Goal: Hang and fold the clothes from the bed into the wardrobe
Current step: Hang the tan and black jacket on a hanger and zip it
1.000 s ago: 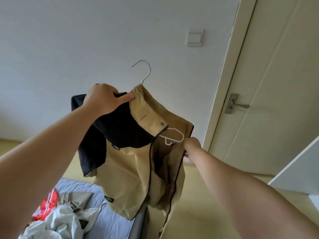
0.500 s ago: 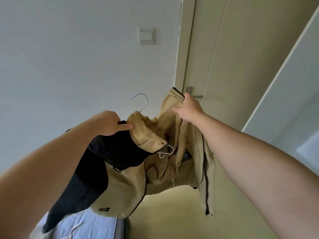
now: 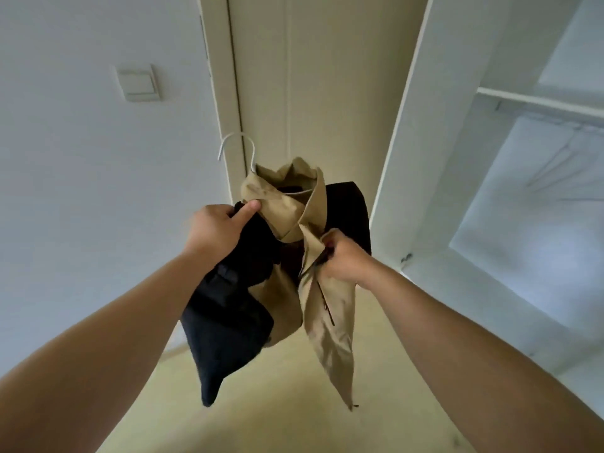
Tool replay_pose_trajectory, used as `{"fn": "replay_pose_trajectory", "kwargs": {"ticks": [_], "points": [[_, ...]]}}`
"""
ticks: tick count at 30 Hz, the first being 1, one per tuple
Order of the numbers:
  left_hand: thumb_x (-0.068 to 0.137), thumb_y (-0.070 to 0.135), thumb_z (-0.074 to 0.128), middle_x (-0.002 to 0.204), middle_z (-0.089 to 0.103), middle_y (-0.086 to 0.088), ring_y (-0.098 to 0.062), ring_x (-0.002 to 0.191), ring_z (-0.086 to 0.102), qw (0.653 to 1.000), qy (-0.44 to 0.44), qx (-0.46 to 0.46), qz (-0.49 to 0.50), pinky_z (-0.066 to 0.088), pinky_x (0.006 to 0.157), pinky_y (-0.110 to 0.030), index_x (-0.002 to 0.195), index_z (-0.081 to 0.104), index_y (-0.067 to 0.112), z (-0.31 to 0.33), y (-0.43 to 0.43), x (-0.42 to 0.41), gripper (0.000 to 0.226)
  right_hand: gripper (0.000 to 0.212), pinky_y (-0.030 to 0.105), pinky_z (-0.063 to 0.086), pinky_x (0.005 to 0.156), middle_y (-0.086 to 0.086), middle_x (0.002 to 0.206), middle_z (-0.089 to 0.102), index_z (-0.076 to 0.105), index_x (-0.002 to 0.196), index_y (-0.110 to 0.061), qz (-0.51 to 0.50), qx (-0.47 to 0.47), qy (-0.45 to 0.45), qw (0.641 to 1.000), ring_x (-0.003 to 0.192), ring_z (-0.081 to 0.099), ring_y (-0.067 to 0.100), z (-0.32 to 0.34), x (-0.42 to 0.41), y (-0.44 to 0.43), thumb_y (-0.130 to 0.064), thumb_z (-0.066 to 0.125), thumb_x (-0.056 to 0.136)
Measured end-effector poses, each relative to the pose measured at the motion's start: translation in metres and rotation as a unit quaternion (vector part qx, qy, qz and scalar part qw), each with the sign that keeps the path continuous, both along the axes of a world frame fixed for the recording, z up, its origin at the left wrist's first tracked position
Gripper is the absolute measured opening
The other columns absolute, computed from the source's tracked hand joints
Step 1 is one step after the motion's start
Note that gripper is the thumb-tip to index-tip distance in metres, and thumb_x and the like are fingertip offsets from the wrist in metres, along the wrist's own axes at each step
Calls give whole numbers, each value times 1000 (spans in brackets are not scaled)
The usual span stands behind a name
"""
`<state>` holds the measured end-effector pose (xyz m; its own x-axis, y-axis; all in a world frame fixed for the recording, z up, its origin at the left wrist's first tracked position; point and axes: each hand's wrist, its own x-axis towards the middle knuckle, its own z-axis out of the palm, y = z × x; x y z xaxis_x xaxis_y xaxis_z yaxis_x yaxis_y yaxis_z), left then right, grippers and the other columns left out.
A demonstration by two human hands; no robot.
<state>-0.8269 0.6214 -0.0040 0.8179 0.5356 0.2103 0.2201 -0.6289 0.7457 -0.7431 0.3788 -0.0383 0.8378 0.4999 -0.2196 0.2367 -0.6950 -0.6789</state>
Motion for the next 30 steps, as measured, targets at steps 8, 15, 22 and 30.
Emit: {"fn": "replay_pose_trajectory", "kwargs": {"ticks": [8, 15, 22, 30], "points": [[58, 95, 50, 59, 61, -9, -13, 46, 55, 991, -4, 19, -135, 46, 45, -28, 74, 64, -1, 14, -97, 103, 98, 86, 49, 36, 108, 11, 153, 29, 31, 146, -19, -205, -29, -369, 906, 139, 31, 34, 4, 72, -107, -16, 77, 74], [52, 93, 53, 44, 37, 3, -12, 40, 40, 960, 70, 54, -265, 32, 43, -29, 52, 44, 14, -2, -182, 200, 80, 17, 45, 39, 100, -6, 81, 51, 52, 86, -23, -78, -218, -396, 889, 93, 56, 23, 7, 147, -224, -34, 47, 99], [80, 89, 30, 55, 53, 9, -8, 51, 52, 925, -43, 259, -273, 31, 46, -25, 58, 50, 26, -24, -270, 333, 70, 17, 29, 36, 66, -11, 78, 50, 53, 97, -22, -236, -176, -344, 892, 65, 47, 13, -21, 191, -289, -31, 40, 102], [99, 62, 32, 75, 55, 6, -24, 81, 59, 864, 131, 232, -427, 47, 79, -40, 74, 52, 26, -116, -350, 491, 48, 24, 32, 38, 65, -12, 74, 45, 50, 100, -23, -249, -265, -187, 913, 71, 51, 16, -46, 292, -346, -44, 38, 100]]}}
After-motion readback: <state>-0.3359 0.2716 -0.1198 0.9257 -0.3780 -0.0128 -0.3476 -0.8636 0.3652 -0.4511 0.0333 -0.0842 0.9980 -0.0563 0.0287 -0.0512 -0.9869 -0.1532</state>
